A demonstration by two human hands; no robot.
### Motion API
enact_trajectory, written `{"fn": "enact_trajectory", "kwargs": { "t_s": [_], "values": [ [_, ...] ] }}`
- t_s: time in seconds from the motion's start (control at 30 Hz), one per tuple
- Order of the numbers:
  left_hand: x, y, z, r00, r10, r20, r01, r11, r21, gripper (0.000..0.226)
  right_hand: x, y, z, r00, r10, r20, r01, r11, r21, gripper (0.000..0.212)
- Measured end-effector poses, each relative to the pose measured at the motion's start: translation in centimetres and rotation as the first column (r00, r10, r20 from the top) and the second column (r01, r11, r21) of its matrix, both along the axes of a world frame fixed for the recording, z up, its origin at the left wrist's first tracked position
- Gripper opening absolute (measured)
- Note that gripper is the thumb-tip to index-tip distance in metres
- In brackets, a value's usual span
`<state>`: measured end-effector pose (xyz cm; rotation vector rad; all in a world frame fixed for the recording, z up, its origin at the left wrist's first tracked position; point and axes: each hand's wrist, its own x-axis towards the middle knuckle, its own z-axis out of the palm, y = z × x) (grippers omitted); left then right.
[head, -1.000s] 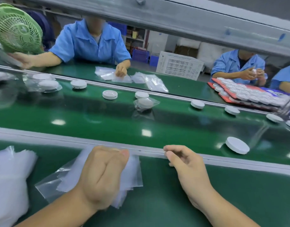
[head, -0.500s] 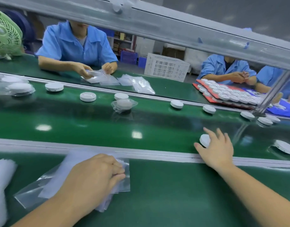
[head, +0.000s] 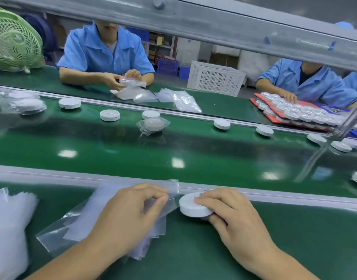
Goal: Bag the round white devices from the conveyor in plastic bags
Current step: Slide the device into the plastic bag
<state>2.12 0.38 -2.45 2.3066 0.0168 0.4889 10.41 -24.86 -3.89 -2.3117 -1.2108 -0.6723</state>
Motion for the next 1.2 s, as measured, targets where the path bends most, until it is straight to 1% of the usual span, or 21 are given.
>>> {"fn": "enact_trajectory", "kwargs": {
  "t_s": [0.07,0.13,0.2,0.23,0.3,0.33,0.4,0.43,0.47,0.5,0.57,0.63,0.7,0.77,0.83,0.87,0.93,1.0,1.07,1.13,1.2],
  "values": [
    [-0.2,-0.5,0.3,0.999,-0.037,0.008,0.038,0.997,-0.063,0.012,-0.3,0.5,0.7,0.996,0.076,-0.045,-0.072,0.994,0.080,0.035],
    [-0.5,-1.1,0.8,0.981,-0.192,-0.019,0.182,0.951,-0.251,0.015,-0.9,0.8,1.2,0.982,0.161,-0.102,-0.139,0.970,0.200,0.028],
    [-1.0,-1.7,1.7,0.918,-0.389,-0.081,0.322,0.849,-0.420,0.035,-2.1,1.4,1.3,0.959,0.212,-0.189,-0.137,0.929,0.344,0.025],
    [-1.2,-2.0,1.9,0.904,-0.419,-0.088,0.348,0.838,-0.421,0.046,-2.7,1.8,1.5,0.943,0.214,-0.256,-0.086,0.897,0.433,0.027],
    [-1.5,-2.8,2.1,0.942,-0.336,-0.018,0.307,0.879,-0.365,0.055,-3.5,2.3,2.0,0.897,0.235,-0.374,0.038,0.803,0.595,0.027],
    [-1.6,-3.2,2.3,0.959,-0.280,0.035,0.273,0.889,-0.369,0.055,-3.6,2.4,2.4,0.878,0.252,-0.406,0.070,0.773,0.630,0.028],
    [-1.8,-3.8,2.3,0.974,-0.197,0.113,0.227,0.842,-0.490,0.056,-3.7,2.9,3.2,0.800,0.326,-0.503,0.081,0.773,0.629,0.038],
    [-1.7,-4.0,2.1,0.978,-0.152,0.140,0.205,0.807,-0.554,0.054,-3.7,3.2,3.6,0.719,0.389,-0.576,0.074,0.781,0.620,0.047],
    [-1.6,-4.0,2.0,0.981,-0.097,0.169,0.179,0.789,-0.588,0.050,-3.6,3.6,3.9,0.646,0.429,-0.631,0.065,0.793,0.606,0.051],
    [-1.5,-3.9,2.0,0.980,-0.040,0.194,0.149,0.793,-0.591,0.043,-3.6,4.0,4.2,0.614,0.433,-0.660,0.059,0.809,0.586,0.048],
    [-1.2,-3.5,2.2,0.976,0.007,0.216,0.124,0.802,-0.585,0.033,-3.1,5.0,5.0,0.650,0.350,-0.675,0.082,0.850,0.520,0.028],
    [-0.8,-3.1,2.2,0.982,-0.007,0.187,0.115,0.811,-0.573,0.034,-1.8,6.1,5.7,0.674,0.286,-0.681,0.081,0.888,0.452,0.016],
    [-0.5,-2.4,2.1,0.994,0.017,0.109,0.039,0.868,-0.495,0.037,0.7,7.5,6.5,0.710,0.232,-0.665,0.080,0.911,0.404,0.004],
    [-0.1,-1.3,1.5,0.992,0.101,0.078,-0.086,0.982,-0.169,0.037,5.0,8.9,7.0,0.782,0.134,-0.608,0.155,0.904,0.398,0.013],
    [0.3,-0.3,1.0,0.987,0.107,0.121,-0.126,0.977,0.169,0.039,10.1,10.3,7.6,0.847,-0.011,-0.532,0.257,0.884,0.391,0.018],
    [0.4,0.1,0.8,0.989,0.087,0.121,-0.115,0.964,0.240,0.040,12.5,11.1,7.9,0.865,-0.088,-0.493,0.293,0.887,0.356,0.019],
    [0.4,0.5,0.5,0.995,0.053,0.086,-0.079,0.938,0.339,0.037,16.9,13.2,7.8,0.867,-0.226,-0.444,0.341,0.919,0.197,0.025],
    [0.6,0.6,-0.1,0.999,0.024,0.039,-0.039,0.889,0.456,0.033,20.0,15.4,6.7,0.810,-0.396,-0.432,0.382,0.916,-0.124,0.032],
    [1.0,0.6,-0.4,0.999,0.007,0.032,-0.022,0.869,0.495,0.030,21.3,17.1,5.4,0.766,-0.476,-0.432,0.278,0.851,-0.446,0.041],
    [1.3,0.8,-0.7,1.000,0.000,0.019,-0.010,0.865,0.503,0.029,21.0,18.3,4.5,0.761,-0.439,-0.479,0.150,0.836,-0.528,0.039],
    [1.4,0.8,-1.1,1.000,-0.002,0.027,-0.011,0.865,0.501,0.030,19.7,18.7,4.1,0.789,-0.383,-0.481,0.138,0.872,-0.469,0.038]
  ]
}}
